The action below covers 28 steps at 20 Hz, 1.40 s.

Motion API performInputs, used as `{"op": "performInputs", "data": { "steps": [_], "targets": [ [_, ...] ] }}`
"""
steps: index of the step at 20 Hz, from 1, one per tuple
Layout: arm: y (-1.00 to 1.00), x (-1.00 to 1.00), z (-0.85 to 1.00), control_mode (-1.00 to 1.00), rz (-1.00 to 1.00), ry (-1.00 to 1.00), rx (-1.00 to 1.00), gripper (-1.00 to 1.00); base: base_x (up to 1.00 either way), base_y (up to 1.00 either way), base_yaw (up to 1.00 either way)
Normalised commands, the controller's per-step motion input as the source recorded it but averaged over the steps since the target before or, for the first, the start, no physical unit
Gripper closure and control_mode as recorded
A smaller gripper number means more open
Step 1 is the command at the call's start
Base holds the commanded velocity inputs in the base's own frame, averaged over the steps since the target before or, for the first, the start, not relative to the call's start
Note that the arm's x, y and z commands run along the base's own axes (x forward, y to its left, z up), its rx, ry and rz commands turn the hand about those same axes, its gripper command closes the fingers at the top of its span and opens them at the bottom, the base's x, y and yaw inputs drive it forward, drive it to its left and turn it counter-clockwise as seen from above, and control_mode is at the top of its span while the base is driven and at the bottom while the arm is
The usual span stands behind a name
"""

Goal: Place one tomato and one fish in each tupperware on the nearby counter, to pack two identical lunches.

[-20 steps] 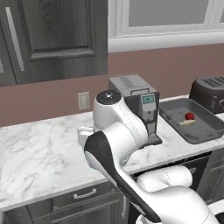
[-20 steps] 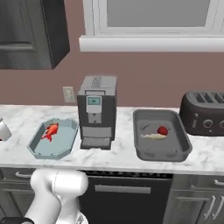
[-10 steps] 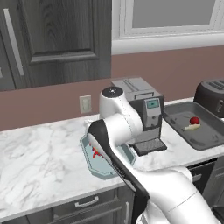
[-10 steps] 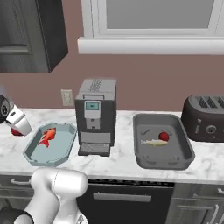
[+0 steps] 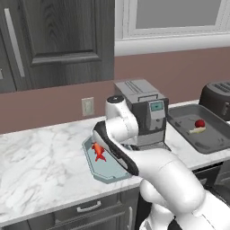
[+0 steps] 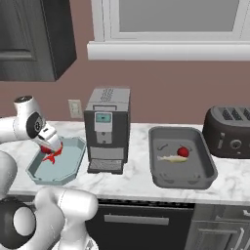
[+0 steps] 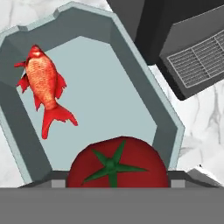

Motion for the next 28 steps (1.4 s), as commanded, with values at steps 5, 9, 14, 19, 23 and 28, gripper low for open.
{"op": "performInputs", "data": {
  "steps": [5,9,14,19,23,28],
  "targets": [
    [0.00,0.86,-0.93,-1.00,0.00,0.16,-0.09,1.00,0.00,0.00,0.00],
    [0.00,0.96,-0.51,-1.00,-0.05,0.02,-0.11,-1.00,0.00,0.00,0.00],
    [0.00,0.23,-0.01,-1.00,-0.05,0.00,-0.01,-1.00,0.00,0.00,0.00],
    [0.02,-0.04,0.36,-1.00,0.00,-0.04,0.00,-1.00,0.00,0.00,0.00],
    [0.04,-0.11,0.22,-1.00,0.00,-0.04,0.00,-1.00,0.00,0.00,0.00],
    [0.33,-0.89,0.86,-1.00,0.00,-0.41,-0.11,-1.00,0.00,0.00,0.00]
  ]
}}
